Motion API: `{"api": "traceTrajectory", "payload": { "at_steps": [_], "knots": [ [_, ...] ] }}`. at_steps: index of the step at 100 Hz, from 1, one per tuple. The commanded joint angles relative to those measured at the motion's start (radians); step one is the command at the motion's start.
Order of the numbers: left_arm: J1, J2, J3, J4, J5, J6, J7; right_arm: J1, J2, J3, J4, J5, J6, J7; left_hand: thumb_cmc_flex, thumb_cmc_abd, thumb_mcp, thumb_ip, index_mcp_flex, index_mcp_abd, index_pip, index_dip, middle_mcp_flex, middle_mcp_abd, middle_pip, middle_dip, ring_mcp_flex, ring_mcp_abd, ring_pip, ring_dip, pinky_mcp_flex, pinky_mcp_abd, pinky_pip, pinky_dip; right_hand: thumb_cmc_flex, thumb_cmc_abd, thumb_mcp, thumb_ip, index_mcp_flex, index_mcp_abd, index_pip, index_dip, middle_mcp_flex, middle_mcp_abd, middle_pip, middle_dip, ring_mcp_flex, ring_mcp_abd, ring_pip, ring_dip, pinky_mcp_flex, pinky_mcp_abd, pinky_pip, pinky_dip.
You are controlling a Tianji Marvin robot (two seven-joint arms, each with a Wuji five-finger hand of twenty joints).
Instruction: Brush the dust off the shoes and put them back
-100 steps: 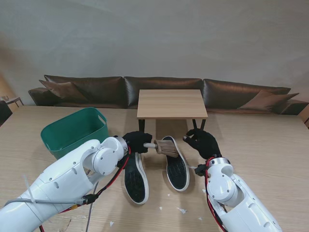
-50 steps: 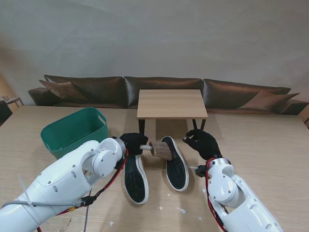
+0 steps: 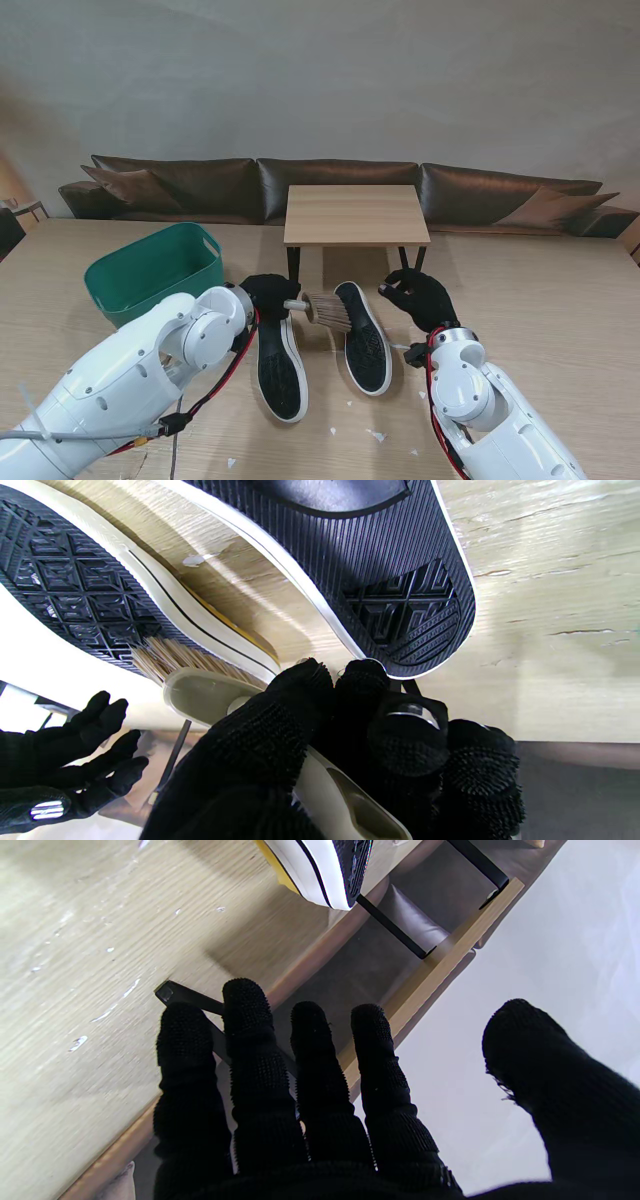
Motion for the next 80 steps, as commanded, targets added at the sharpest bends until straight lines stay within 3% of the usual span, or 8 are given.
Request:
{"api": "traceTrajectory", "payload": {
  "at_steps": [1,24,53,80],
  "knots": [
    [0.006,0.003,-0.012,-0.027,0.003,-0.004,-0.023,-0.006,-0.002,-0.003,-0.007,-0.002,0.000,0.013,0.063,0.028,0.094,0.049,0.040,-0.074,0.076,0.021,0.036,0.014,0.025,-0.006,0.057,0.044,0.023,-0.011,0.007,-0.078,0.024,-0.050,0.000,0.021,0.014,0.022,-0.003,0.004,0.012,-0.008,0.018,0.018,0.001,-0.004,0.026,0.006,0.012,0.006,-0.195,0.023,0.035,-0.013],
    [0.032,-0.002,-0.040,-0.067,-0.016,-0.024,-0.002,-0.005,-0.003,-0.005,-0.005,-0.003,-0.001,0.008,0.064,0.029,0.093,0.049,0.040,-0.073,0.075,0.020,0.034,0.017,0.025,-0.007,0.057,0.042,0.022,-0.011,0.006,-0.079,0.025,-0.054,0.000,0.021,0.014,0.022,-0.003,0.005,0.012,-0.008,0.018,0.018,0.001,-0.004,0.026,0.006,0.011,0.006,-0.194,0.024,0.035,-0.013],
    [-0.013,-0.011,0.029,-0.045,-0.111,-0.038,-0.004,-0.002,-0.006,-0.006,-0.001,-0.004,0.002,-0.002,0.065,0.035,0.086,0.048,0.035,-0.076,0.075,0.022,0.032,0.015,0.023,-0.012,0.054,0.044,0.021,-0.011,0.003,-0.078,0.024,-0.058,0.000,0.021,0.016,0.022,-0.003,0.006,0.012,-0.008,0.020,0.018,0.002,-0.004,0.026,0.006,0.011,0.006,-0.194,0.023,0.035,-0.013],
    [-0.005,-0.009,0.056,-0.048,-0.113,-0.040,-0.010,-0.004,-0.005,-0.004,-0.003,-0.001,0.002,-0.001,0.067,0.038,0.080,0.048,0.032,-0.078,0.077,0.022,0.030,0.013,0.024,-0.013,0.051,0.042,0.020,-0.010,0.001,-0.081,0.024,-0.060,0.000,0.020,0.017,0.021,-0.003,0.005,0.013,-0.008,0.020,0.018,0.002,-0.004,0.027,0.007,0.012,0.006,-0.193,0.023,0.036,-0.013]
  ]
}}
